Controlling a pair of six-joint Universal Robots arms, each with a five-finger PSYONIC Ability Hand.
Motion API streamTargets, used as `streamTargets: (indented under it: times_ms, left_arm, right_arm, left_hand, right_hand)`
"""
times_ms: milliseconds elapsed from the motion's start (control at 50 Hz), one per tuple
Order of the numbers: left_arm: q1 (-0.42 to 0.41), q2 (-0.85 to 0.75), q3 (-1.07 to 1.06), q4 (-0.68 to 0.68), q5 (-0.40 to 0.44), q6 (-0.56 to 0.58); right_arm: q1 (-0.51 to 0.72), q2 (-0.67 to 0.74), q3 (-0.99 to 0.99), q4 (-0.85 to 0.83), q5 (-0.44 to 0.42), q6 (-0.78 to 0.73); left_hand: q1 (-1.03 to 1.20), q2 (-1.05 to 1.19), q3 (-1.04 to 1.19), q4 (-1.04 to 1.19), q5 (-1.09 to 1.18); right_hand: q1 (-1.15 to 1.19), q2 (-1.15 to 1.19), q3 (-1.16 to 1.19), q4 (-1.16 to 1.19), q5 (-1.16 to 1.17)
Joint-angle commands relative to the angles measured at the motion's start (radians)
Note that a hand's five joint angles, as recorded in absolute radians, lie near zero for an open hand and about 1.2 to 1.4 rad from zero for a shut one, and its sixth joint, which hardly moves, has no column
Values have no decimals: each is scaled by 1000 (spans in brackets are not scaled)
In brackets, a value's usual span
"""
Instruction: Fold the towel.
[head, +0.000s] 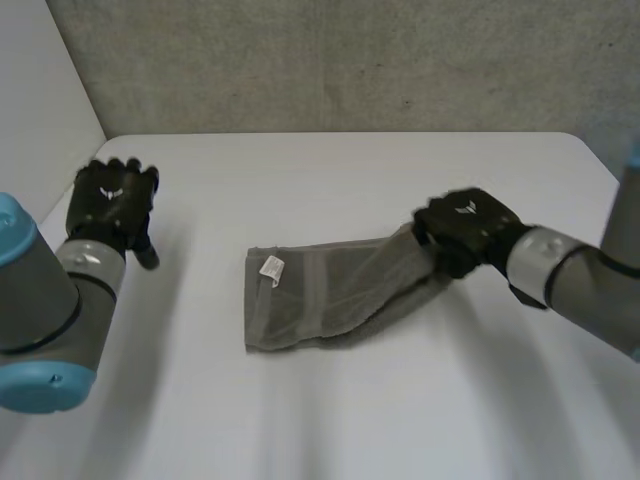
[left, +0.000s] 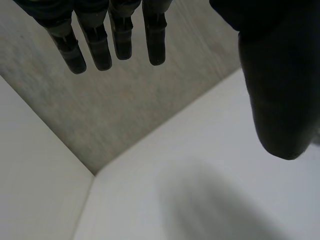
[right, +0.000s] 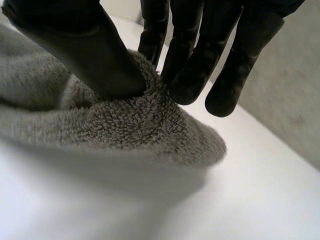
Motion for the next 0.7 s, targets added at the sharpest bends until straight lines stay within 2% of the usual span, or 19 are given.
streamTargets:
  times_ms: [20, 40, 100, 140, 200, 300, 340, 360, 380, 400, 420, 440, 460, 640, 700]
  left_arm:
    - [-35, 38, 95, -9, -25, -59]
    - [-44, 47, 114, -9, -39, -82]
    - [-45, 54, 128, -10, -51, -102]
    - [-48, 66, 145, -10, -66, -129]
    - [-51, 74, 149, -10, -74, -143]
    - [-61, 71, 145, -10, -76, -152]
    - [-61, 69, 142, -10, -76, -154]
    - [-59, 64, 140, -10, -76, -154]
    - [-59, 64, 140, -10, -76, -154]
    - [-59, 61, 142, -10, -76, -154]
    - [-59, 61, 142, -10, -76, -154]
    - [-59, 58, 142, -10, -76, -154]
    - [-59, 57, 142, -9, -76, -154]
    - [-81, 15, 160, -9, -76, -156]
    - [-124, -22, 188, -9, -76, -159]
  right_arm:
    - [277, 159, -299, 121, 22, 7]
    - [328, 200, -361, 147, 33, 8]
    - [373, 254, -423, 167, 42, 8]
    - [443, 366, -541, 198, 59, 10]
    - [483, 452, -624, 215, 88, 11]
    - [497, 518, -698, 222, 133, 45]
    - [497, 517, -703, 222, 139, 71]
    - [494, 509, -701, 224, 140, 106]
    - [494, 509, -701, 224, 140, 106]
    - [486, 494, -693, 224, 140, 143]
    - [486, 494, -693, 224, 140, 143]
    - [480, 468, -683, 224, 142, 180]
    - [471, 434, -661, 224, 145, 218]
    - [343, 230, -451, 212, 127, 323]
    - [281, 187, -396, 206, 125, 327]
  left_hand:
    - [-76, -56, -68, -67, -40]
    - [-76, -56, -68, -67, -40]
    - [-76, -56, -68, -67, -40]
    - [-76, -56, -68, -67, -40]
    - [-79, -59, -71, -70, -43]
    - [-79, -59, -71, -70, -43]
    - [-79, -59, -71, -70, -43]
    - [-79, -59, -71, -70, -43]
    - [-79, -59, -71, -70, -43]
    - [-79, -59, -71, -70, -43]
    - [-79, -59, -71, -70, -43]
    - [-79, -59, -71, -70, -43]
    - [-79, -59, -71, -70, -43]
    - [-76, -56, -68, -67, -40]
    - [-76, -56, -68, -67, -40]
  right_hand:
    - [99, 134, 62, 56, 76]
    - [99, 134, 62, 56, 76]
    - [99, 134, 62, 56, 76]
    - [99, 134, 62, 56, 76]
    - [99, 134, 62, 56, 76]
    - [99, 134, 62, 56, 76]
    - [99, 134, 62, 56, 76]
    - [-97, -62, -135, -140, -120]
    - [-99, -64, -137, -142, -122]
    - [-530, -494, -567, -572, -553]
    - [-534, -499, -571, -577, -557]
    - [-1031, -996, -1068, -1074, -1054]
    - [-1123, -1087, -1160, -1165, -1145]
    - [-1123, -1087, -1160, -1165, -1145]
    - [-1123, -1087, -1160, -1165, -1145]
